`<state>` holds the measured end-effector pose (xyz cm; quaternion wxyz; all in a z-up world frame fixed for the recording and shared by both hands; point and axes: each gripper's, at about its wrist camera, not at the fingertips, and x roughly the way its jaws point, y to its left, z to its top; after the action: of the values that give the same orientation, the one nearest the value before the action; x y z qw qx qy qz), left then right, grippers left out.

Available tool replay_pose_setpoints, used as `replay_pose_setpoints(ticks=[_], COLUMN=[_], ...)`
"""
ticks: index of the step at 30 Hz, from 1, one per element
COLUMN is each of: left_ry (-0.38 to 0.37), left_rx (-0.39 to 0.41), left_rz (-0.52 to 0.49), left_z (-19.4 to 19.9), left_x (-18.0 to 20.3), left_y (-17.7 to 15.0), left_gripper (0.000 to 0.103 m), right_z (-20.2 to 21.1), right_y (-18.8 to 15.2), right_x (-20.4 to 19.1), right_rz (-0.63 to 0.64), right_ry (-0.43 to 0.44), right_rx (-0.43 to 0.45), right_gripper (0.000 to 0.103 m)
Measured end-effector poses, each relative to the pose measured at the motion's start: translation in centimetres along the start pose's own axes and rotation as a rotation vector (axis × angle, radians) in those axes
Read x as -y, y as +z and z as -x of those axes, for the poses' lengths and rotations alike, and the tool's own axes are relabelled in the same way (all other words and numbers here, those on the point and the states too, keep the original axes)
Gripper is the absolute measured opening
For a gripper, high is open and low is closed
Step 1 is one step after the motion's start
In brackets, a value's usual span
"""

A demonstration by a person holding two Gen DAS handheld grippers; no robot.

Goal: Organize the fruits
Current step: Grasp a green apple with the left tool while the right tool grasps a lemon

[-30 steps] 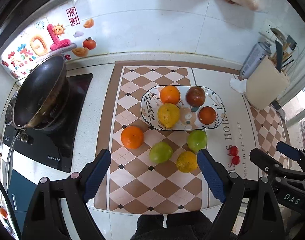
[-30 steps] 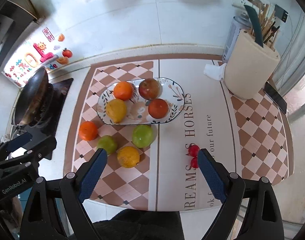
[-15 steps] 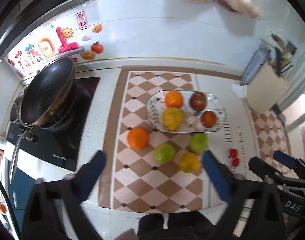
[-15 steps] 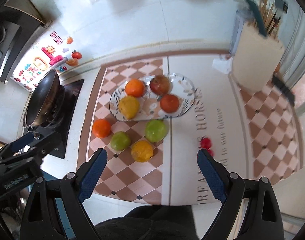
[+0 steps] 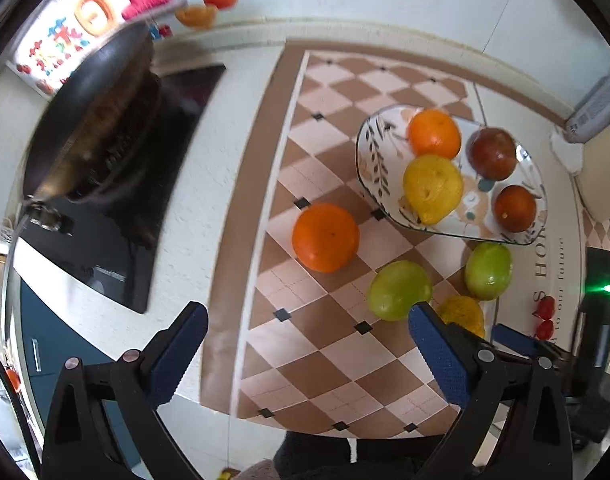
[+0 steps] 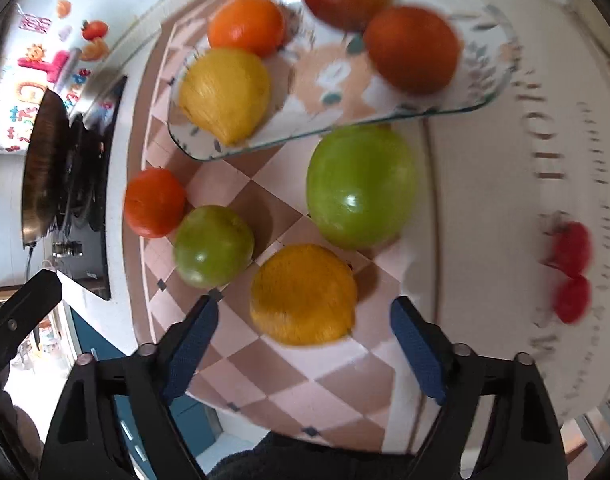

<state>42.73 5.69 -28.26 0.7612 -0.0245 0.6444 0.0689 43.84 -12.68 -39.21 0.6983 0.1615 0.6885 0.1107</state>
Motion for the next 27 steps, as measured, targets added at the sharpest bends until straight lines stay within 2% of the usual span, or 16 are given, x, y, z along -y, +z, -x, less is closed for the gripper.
replay_pose_setpoints(ticks=[2,4,8,13,18,20,22,25,27], left_ry=[-0.005,-0.017,-0.024,-0.014,0.002,0.033,0.025,0.037,0.011], left_rx=[-0.031,-0.054,-0.085,-0.144,-0.205,-0.180,-0.142,-0.122,-0.109], left_rz=[0.008,0.001,-0.062,-0.202,-0.289,-0.309,-0.333,-0.342,-0.351], left_z=[-1.1,-2.0,-3.8,-6.8,-9.5,-9.5,-8.9,-8.2,-7.5], left_x=[0.3,0.9,2.8,6.3,8.5,9.0,9.6,9.9,10.2], left_y=[0.3,0.8,1.6,2.1,2.0,1.8,1.8,1.6,1.3], left_gripper=[0.102,0.102,0.102,0.102,0.103,0.103,0.102,0.087,0.065], right_z=[-1.6,-1.5,-0.9,1.2,1.6,1.2,1.3,1.5,1.3], right_y=[0.4,0.2,-0.4,-0.9,-0.7,-0.8,-0.7,-0.9,-1.1], right_x=[0.0,-0.4,0.6,3.2,5.5,5.9,6.4,6.9,6.9], right_rz=[0.016,0.053,0.071,0.053,0.013,-0.010,-0.019,-0.023,-0.023], right_ry=[0.009,-0.012,-0.052,-0.106,-0.117,-0.105,-0.100,-0.097,-0.097], right_rx=[-0.013,0.011,-0.011,-0.003,-0.001,-0.002,0.001,0.003,0.000], right_gripper=[0.066,0.061,0.061,0.061,0.061,0.061,0.061,0.061,0.061])
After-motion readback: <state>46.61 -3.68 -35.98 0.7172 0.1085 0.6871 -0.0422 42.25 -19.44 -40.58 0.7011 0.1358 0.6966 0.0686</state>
